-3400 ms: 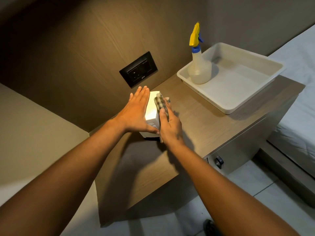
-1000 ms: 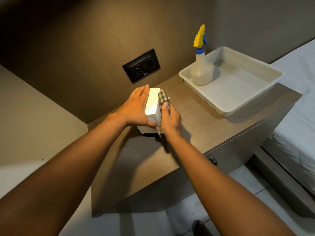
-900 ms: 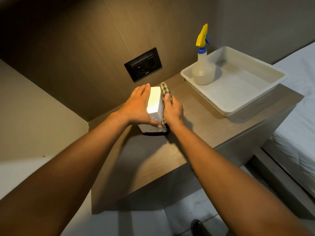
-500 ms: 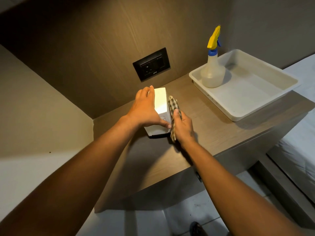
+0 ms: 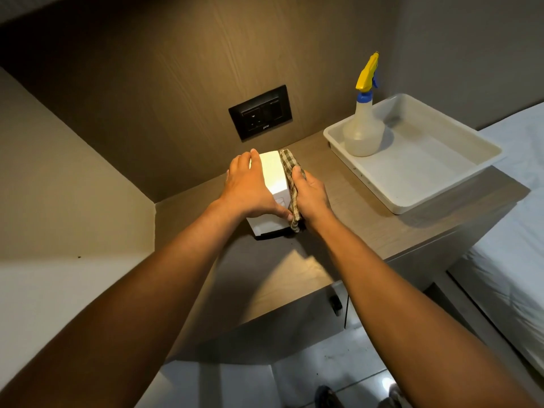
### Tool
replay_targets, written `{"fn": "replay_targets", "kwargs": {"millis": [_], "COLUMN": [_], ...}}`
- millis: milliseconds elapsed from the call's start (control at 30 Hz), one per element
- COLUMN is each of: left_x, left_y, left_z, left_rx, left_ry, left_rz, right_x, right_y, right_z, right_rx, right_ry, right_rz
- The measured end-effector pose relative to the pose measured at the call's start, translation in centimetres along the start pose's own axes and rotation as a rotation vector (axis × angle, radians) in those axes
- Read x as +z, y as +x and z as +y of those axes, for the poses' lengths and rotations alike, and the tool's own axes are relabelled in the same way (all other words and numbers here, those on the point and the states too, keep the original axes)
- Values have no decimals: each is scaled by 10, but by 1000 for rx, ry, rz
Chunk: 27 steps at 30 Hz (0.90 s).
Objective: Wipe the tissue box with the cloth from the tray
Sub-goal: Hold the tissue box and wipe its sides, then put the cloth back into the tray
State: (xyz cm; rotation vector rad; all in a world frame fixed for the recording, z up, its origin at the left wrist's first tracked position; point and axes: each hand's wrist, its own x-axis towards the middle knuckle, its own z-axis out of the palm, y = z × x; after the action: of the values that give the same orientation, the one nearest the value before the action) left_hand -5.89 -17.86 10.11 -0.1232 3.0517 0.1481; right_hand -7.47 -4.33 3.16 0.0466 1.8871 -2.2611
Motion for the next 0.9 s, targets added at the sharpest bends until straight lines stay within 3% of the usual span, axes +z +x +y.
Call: {"fn": "replay_targets", "kwargs": {"millis": [167, 333, 533, 600, 733, 900], "left_x": [-3, -4, -5, -8, -10, 19], "left_y": [-3, -8, -9, -13, -20, -21], "left_z": [2, -4, -3, 10, 66, 131], "left_rx": [-3, 44, 104, 124, 221, 263], "left_ry": [28, -6, 25, 60, 53, -57], "left_rz": [-56, -46, 3, 36, 150, 108], "right_x": [-6, -33, -122, -155, -201, -210], "right_y": [-7, -15, -11, -4, 15, 37], "right_z": [-16, -42, -97, -113, -122, -100], "right_rx": [13, 142, 4, -34, -27, -85], "right_ry": [15, 137, 99, -54, -609, -981], "right_rz": [-19, 1, 107, 196, 387, 330]}}
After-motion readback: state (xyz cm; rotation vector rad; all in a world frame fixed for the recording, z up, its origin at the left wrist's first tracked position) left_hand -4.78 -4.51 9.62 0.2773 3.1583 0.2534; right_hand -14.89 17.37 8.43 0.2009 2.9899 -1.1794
